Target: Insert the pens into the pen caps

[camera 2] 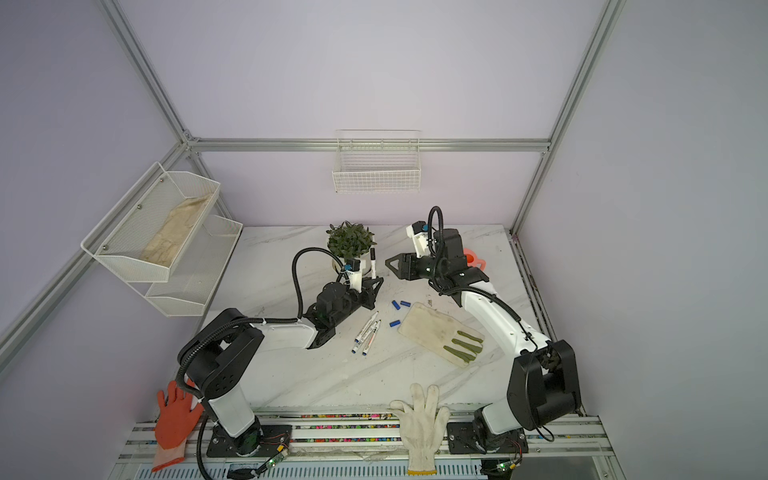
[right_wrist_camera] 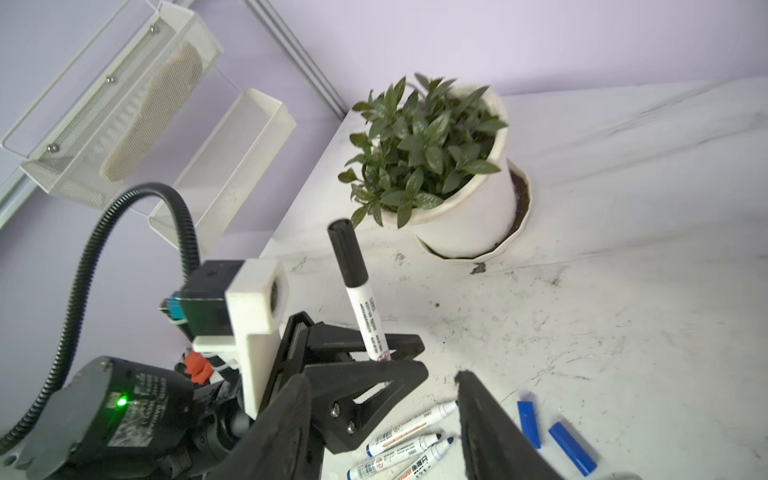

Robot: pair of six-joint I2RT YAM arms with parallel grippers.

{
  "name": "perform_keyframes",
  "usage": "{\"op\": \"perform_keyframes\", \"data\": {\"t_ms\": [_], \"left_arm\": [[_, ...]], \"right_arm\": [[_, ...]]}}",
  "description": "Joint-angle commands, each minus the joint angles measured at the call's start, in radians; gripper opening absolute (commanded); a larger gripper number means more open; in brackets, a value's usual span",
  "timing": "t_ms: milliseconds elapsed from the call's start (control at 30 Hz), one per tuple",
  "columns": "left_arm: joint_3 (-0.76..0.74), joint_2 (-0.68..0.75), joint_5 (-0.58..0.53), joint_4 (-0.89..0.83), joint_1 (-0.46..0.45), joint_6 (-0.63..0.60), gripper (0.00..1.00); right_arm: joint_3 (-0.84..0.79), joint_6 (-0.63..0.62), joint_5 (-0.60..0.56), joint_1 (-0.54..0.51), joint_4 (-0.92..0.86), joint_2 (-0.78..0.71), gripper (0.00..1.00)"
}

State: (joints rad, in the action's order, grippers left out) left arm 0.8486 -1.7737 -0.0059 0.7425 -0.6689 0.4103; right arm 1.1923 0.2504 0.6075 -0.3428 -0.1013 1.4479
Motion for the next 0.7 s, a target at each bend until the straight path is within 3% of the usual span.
{"op": "perform_keyframes", "data": {"t_ms": [0, 100, 300, 433, 600, 667], "left_arm": [[0.057, 0.014, 0.032, -0.268, 0.025, 0.016, 0.00], [0.132, -0.011, 0.057, -0.469, 0.030, -0.037, 0.00], [0.169, -0.051, 0.049, -0.519, 0.048, -0.082, 0.00], [0.270, -0.109, 0.088, -0.661, 0.077, -0.077, 0.00], [0.379, -0.177, 0.050, -0.819, 0.092, -0.097, 0.00], [0.427, -0.204, 0.033, -0.888, 0.094, -0.108, 0.05]], "right_arm": [[-0.018, 0.032, -0.056, 0.019, 0.038, -0.020, 0.58], [-0.025, 0.044, -0.059, 0.022, 0.038, -0.005, 0.57], [-0.027, 0.049, -0.066, 0.025, 0.033, 0.022, 0.55], [-0.031, 0.047, -0.083, 0.024, 0.022, 0.023, 0.53], [-0.034, 0.050, -0.101, 0.025, 0.015, 0.023, 0.52], [-0.038, 0.050, -0.106, 0.024, 0.015, 0.025, 0.52]]}}
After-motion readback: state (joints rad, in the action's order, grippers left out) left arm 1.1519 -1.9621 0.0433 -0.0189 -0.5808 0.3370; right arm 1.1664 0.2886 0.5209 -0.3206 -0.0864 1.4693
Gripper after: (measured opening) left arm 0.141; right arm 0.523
